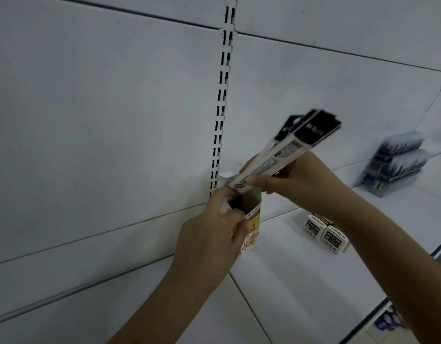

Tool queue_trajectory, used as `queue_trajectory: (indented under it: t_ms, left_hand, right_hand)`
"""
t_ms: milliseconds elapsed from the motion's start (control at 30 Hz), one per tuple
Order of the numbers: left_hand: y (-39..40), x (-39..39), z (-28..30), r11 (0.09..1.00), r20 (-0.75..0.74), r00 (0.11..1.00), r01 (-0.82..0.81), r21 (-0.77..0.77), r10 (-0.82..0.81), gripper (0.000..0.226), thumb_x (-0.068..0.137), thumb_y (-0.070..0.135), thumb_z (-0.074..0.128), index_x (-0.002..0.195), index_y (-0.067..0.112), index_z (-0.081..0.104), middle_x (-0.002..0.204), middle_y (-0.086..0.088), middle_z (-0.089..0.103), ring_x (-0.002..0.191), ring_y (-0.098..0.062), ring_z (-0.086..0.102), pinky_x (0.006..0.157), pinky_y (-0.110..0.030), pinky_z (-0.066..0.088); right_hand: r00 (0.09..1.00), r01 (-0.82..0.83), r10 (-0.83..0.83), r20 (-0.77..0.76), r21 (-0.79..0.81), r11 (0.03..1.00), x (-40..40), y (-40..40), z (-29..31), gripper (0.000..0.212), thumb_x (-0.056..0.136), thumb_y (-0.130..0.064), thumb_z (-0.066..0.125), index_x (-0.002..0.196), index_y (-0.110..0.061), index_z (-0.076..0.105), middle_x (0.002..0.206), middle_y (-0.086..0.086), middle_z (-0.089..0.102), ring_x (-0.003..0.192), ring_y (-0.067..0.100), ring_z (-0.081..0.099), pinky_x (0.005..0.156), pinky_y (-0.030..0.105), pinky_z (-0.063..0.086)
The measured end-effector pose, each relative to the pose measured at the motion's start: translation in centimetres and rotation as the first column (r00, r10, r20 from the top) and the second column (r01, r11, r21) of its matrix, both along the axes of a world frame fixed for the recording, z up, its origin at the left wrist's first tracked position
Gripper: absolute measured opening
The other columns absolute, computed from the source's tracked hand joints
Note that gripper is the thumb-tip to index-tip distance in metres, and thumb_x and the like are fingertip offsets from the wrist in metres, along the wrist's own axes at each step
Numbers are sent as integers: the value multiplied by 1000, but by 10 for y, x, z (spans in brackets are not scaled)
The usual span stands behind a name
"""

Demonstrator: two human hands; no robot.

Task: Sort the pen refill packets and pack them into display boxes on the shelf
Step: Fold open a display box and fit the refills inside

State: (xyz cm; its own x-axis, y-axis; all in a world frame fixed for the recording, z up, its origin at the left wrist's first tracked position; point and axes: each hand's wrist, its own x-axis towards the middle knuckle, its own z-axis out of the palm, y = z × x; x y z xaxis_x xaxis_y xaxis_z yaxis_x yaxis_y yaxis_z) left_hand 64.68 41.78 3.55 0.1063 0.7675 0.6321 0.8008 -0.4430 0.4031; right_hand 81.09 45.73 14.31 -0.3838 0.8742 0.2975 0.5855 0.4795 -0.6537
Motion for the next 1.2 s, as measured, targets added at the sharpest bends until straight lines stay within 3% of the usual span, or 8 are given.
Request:
queue_trajectory:
  t_ms: [167, 433, 600, 767, 833, 933, 1100, 1200]
  left_hand:
    - [-4, -1, 8, 1000, -120, 993, 8, -11, -9, 10, 85, 31, 71, 79, 23, 68, 131, 11, 52, 58, -9, 61, 50, -24, 54]
    - [-4, -2, 8, 992, -150, 981, 117, -49, -123, 6, 87, 25, 69, 91, 22, 72, 121, 8, 61, 72, -12, 66, 60, -22, 55]
    - [-4, -5, 8, 978, -207, 956, 206, -25, -207, 8, 85, 31, 62, 92, 28, 63, 95, 13, 68, 70, -10, 66, 56, -27, 55]
    - [-2, -3, 2, 977, -262, 947, 207, 52, -187, 41, 83, 32, 70, 114, 30, 44, 78, 8, 72, 56, -15, 62, 51, -28, 53]
    - [-2, -2, 0, 976, -271, 946, 203, 78, -176, 43, 84, 32, 68, 122, 29, 48, 78, 8, 73, 56, -17, 61, 51, -31, 54]
    - [-1, -2, 0, 955, -268, 929, 285, 84, -254, 28, 88, 29, 56, 115, 33, 64, 92, 12, 74, 62, -16, 64, 57, -32, 55]
    - [-3, -3, 1, 945, -152, 940, 318, 76, -304, 20, 88, 22, 58, 102, 30, 70, 89, 13, 71, 66, -9, 66, 56, -26, 56]
    - [-4, -2, 4, 960, -145, 957, 265, 88, -251, 14, 83, 18, 64, 92, 26, 71, 77, 11, 68, 59, -8, 61, 52, -14, 45]
  right_hand:
    - [996, -4, 2, -85, -22, 1000, 7, -2, 5, 18, 78, -32, 75, 94, -33, 68, 87, -16, 72, 72, 4, 70, 65, 17, 57]
    - [999, -36, 34, -43, -52, 998, 17, -13, 10, 20, 79, -31, 75, 98, -31, 69, 78, -20, 72, 71, 5, 70, 70, 17, 58]
    - [997, -80, 80, 2, -111, 991, 19, -23, 13, 21, 80, -31, 73, 101, -31, 72, 88, -15, 75, 79, 4, 71, 72, 21, 57]
    - [993, -95, 101, 63, -104, 990, 23, -29, 13, 22, 80, -30, 74, 100, -35, 69, 92, -17, 72, 79, 0, 71, 70, 16, 57]
    - [992, -71, 77, 96, -63, 995, 25, -26, 11, 20, 80, -28, 75, 98, -35, 69, 86, -19, 71, 70, -1, 69, 61, 14, 55]
    - [984, -67, 74, 165, -48, 997, 24, -26, 8, 20, 80, -27, 77, 92, -40, 68, 88, -22, 70, 68, 5, 69, 57, 20, 57]
    - [943, -66, 78, 322, -48, 997, 22, -25, -6, 27, 72, -50, 77, 96, -40, 73, 93, -17, 72, 70, 19, 69, 63, 42, 58]
    - [948, -107, 141, 284, -132, 986, 21, -28, 4, 45, 58, -66, 75, 97, -45, 70, 95, -27, 70, 71, 22, 71, 68, 37, 59]
